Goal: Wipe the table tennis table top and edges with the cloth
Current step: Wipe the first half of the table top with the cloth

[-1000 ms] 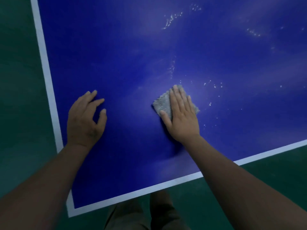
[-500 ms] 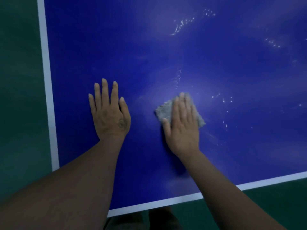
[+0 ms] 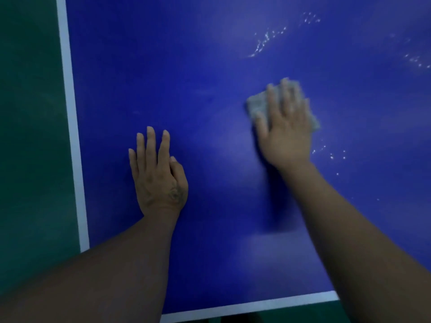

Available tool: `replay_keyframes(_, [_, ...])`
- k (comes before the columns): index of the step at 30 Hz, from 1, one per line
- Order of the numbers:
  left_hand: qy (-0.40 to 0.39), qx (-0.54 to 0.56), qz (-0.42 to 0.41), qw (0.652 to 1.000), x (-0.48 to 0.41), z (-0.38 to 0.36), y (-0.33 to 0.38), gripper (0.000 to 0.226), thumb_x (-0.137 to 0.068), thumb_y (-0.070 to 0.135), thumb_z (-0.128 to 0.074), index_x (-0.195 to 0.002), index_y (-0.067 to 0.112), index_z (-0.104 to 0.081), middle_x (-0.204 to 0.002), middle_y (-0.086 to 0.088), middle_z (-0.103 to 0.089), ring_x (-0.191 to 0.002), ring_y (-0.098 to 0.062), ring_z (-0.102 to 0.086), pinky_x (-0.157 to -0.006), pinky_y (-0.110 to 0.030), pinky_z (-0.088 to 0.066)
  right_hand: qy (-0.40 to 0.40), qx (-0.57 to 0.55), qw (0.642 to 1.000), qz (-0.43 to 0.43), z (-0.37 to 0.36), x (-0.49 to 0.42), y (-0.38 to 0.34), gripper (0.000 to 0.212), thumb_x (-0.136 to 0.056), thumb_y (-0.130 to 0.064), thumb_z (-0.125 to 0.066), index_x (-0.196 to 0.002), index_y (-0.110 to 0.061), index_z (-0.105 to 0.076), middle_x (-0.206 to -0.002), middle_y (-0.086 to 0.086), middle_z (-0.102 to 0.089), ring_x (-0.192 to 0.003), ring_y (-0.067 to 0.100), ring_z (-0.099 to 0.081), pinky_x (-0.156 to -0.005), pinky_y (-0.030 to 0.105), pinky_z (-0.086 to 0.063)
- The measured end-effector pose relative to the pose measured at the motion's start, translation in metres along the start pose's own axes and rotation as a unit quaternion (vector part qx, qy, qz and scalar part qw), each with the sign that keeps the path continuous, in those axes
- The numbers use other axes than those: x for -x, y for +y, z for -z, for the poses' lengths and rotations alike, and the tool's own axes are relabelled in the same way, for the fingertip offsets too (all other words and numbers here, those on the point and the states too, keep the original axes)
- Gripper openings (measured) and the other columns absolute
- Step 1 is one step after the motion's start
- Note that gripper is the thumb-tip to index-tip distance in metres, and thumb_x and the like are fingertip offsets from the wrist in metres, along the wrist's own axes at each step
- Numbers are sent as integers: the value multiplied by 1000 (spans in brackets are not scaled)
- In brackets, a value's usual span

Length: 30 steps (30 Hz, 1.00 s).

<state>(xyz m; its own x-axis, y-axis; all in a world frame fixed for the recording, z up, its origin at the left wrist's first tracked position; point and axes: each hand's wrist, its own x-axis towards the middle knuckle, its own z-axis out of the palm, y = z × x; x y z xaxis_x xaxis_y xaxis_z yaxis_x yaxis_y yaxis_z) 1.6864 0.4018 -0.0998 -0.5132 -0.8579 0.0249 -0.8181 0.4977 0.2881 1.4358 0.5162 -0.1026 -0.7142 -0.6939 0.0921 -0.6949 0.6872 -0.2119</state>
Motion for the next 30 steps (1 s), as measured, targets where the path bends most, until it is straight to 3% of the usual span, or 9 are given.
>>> replay_keyframes(3, [-3, 3, 4, 1000, 0, -2, 0, 60, -109, 23, -36, -169, 15, -32, -180, -7, -17, -168, -25, -5, -136, -53, -6, -21, 20, 995, -93, 9, -9, 32, 66, -114, -47, -26, -170, -14, -22, -178, 15, -12, -165, 37, -8, -133, 55, -8])
replay_keyframes(5, [-9, 5, 11, 1000, 0, -3, -1, 62, -110, 25, -34, -170, 12, -27, -181, -4, -15, -168, -23, -3, -136, -53, -6, -26, 19, 993, -115, 10, 3, 17, 65, -114, -46, -26, -171, -14, -17, -178, 16, -7, -165, 38, -4, -133, 56, -5])
replay_keyframes(13, [-7, -11, 5, 1000, 0, -8, -3, 63, -110, 25, -32, -170, 6, -25, -180, -8, -16, -168, -25, -7, -136, -52, -8, -57, -21, 995, 73, -16, 49, -125, 62, -114, -45, -36, -169, -18, -26, -178, 12, -14, -166, 31, -7, -133, 53, -12])
replay_keyframes(17, [-8, -22, 10, 1000, 1, -9, -5, 64, -111, 26, -30, -170, 2, -18, -181, -11, -11, -168, -24, -4, -136, -51, -8, -51, -26, 991, 121, -15, 23, -94, 62, -114, -49, -37, -169, -20, -30, -178, 8, -19, -166, 29, -12, -134, 49, -9])
replay_keyframes(23, [-14, -35, 14, 999, 1, -11, -6, 64, -112, 29, -27, -170, 3, -17, -181, -10, -9, -168, -24, -2, -136, -51, -9, -53, 30, 998, 8, 7, 38, -8, 65, -114, -50, -28, -171, -19, -21, -179, 10, -10, -166, 31, -5, -133, 55, -9])
replay_keyframes(26, [-9, -27, 17, 999, 1, -11, -5, 64, -112, 28, -29, -170, 3, -19, -181, -9, -11, -168, -23, -4, -136, -51, -10, -70, 41, 996, 25, 9, 46, -15, 64, -114, -47, -27, -171, -19, -20, -179, 12, -8, -166, 33, -4, -133, 56, -7])
replay_keyframes(30, [2, -10, 33, 999, 1, -10, -4, 67, -110, 29, -36, -170, 3, -21, -179, -10, -18, -168, -24, -9, -136, -49, -12, -73, 20, 990, 115, -5, 25, -70, 62, -115, -46, -28, -170, -19, -23, -179, 12, -11, -166, 34, -6, -133, 55, -7])
